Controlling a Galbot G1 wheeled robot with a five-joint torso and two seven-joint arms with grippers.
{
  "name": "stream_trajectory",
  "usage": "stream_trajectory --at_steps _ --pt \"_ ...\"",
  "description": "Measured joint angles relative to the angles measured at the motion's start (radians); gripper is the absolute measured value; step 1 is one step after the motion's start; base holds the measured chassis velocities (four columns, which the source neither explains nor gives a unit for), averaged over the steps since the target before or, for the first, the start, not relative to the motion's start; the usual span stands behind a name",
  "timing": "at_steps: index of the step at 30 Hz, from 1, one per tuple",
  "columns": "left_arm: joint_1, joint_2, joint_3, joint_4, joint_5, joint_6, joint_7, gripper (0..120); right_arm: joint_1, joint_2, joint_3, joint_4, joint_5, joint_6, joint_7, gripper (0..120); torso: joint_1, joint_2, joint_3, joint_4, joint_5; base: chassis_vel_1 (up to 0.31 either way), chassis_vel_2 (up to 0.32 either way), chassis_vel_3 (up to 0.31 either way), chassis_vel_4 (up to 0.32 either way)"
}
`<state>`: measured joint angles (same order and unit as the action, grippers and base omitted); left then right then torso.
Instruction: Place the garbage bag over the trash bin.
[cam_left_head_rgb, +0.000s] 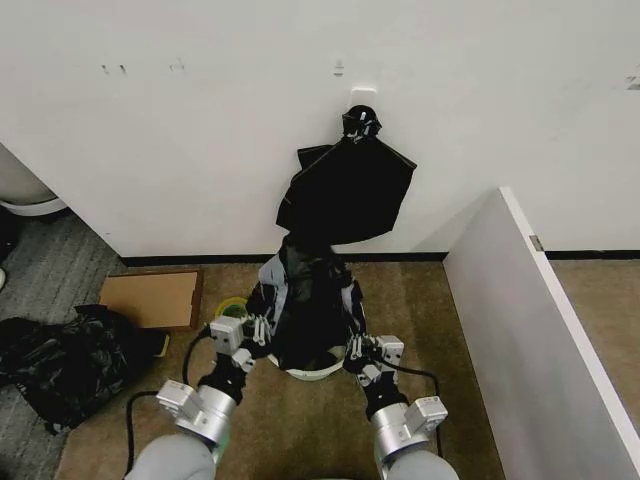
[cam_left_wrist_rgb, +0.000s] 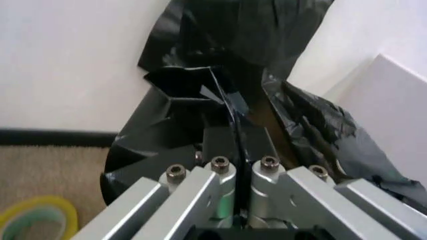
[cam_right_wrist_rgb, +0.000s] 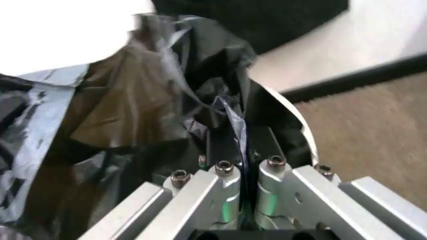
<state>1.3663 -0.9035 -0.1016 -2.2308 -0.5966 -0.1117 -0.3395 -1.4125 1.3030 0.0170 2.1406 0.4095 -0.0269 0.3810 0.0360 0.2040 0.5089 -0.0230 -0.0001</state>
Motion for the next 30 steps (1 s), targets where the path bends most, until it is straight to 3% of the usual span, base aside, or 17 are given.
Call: stream_trajectory --at_steps 8,14,22,30 --pt "0.059 0.014 -0.047 -0.061 -0.006 0.014 -0.016 0 0.001 0.012 0.003 0.007 0.037 -0.071 0.078 0 0.000 0.000 0.000 -0.0001 0.0001 0.000 0.000 0.000 0.000" --pt "0.182 0.009 -0.086 -0.108 -0.001 0.018 -0.027 0 0.033 0.020 0.009 -0.013 0.074 -0.107 0.121 0 0.000 0.000 0.000 0.0001 0.0001 0.000 0.000 0.000 0.000" --pt "0.278 -0.011 -0.092 -0.110 -0.001 0.015 -0.038 0 0.057 0.022 0.011 -0.026 0.095 -0.141 0.153 0 0.000 0.000 0.000 0.0001 0.0001 0.000 0.000 0.000 0.000" --pt "0.244 -0.025 -0.096 -0.086 -0.078 0.035 -0.067 0 0.072 0.008 0.022 -0.025 0.112 -0.160 0.175 0 0.000 0.000 0.000 0.0000 0.0000 0.000 0.000 0.000 0.000"
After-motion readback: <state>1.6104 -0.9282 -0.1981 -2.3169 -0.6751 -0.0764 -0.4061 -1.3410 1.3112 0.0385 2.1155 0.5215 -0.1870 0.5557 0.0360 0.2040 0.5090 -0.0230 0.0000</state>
